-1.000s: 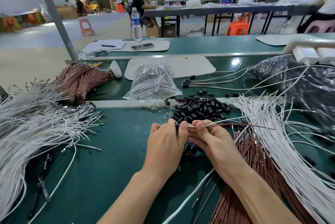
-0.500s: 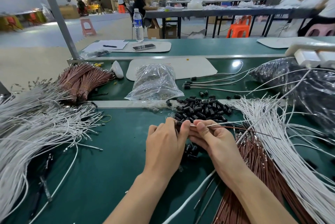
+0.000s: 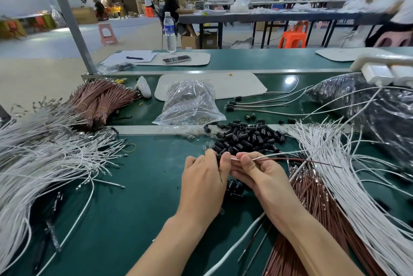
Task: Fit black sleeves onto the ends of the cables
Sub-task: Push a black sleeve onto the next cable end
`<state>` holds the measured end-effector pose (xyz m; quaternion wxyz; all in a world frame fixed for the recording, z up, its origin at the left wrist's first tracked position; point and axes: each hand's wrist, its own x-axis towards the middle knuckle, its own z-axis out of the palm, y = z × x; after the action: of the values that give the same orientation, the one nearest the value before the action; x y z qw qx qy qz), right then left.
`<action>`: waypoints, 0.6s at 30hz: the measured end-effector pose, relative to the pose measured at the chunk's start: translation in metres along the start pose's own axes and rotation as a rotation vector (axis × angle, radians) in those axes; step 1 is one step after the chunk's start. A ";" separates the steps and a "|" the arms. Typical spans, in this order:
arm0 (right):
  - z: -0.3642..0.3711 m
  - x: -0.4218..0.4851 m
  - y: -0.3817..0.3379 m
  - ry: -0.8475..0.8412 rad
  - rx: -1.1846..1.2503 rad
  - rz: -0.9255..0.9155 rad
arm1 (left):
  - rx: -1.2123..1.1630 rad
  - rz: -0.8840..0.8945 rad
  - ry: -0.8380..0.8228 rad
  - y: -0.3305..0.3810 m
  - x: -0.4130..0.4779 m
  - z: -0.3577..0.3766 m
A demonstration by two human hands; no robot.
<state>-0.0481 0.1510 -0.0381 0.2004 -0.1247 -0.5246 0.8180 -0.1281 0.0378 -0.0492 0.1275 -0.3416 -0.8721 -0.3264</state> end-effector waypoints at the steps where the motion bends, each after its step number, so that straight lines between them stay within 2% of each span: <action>1: 0.000 0.000 0.000 -0.002 0.008 0.006 | -0.030 -0.002 -0.009 0.000 -0.001 0.000; 5: 0.000 0.000 -0.004 -0.010 0.055 -0.002 | -0.334 -0.065 -0.043 -0.001 -0.003 0.001; 9: -0.004 0.001 -0.008 0.127 0.029 -0.032 | -0.526 -0.108 -0.026 -0.009 -0.001 0.001; 13: -0.009 0.003 -0.013 0.192 0.020 -0.069 | -0.609 -0.133 -0.025 -0.008 0.001 -0.002; 18: -0.013 0.004 -0.017 0.240 0.021 -0.099 | -0.772 -0.214 0.060 -0.009 0.008 -0.007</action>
<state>-0.0434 0.1696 -0.0281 0.3031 -0.1936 -0.4937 0.7918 -0.1397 0.0321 -0.0445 -0.0196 -0.2620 -0.7118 -0.6513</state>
